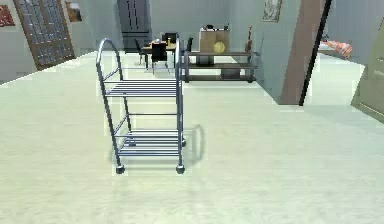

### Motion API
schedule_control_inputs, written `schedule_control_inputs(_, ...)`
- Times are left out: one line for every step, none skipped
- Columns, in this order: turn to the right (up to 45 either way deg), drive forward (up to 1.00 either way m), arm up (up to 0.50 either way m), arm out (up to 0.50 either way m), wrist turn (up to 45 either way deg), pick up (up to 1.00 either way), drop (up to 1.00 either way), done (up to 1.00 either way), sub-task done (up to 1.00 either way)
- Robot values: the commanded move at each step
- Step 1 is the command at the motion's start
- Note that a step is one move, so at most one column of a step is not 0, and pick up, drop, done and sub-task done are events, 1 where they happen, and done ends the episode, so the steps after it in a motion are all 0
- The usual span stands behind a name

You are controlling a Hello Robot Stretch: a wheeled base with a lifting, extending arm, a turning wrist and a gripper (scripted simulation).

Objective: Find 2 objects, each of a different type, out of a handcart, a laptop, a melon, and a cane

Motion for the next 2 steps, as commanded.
schedule_control_inputs(0.0,0.05,0.0,0.0,0.0,0.0,0.0,0.0,0.0)
schedule_control_inputs(0.0,0.7,0.0,0.0,0.0,0.0,0.0,0.0,0.0)
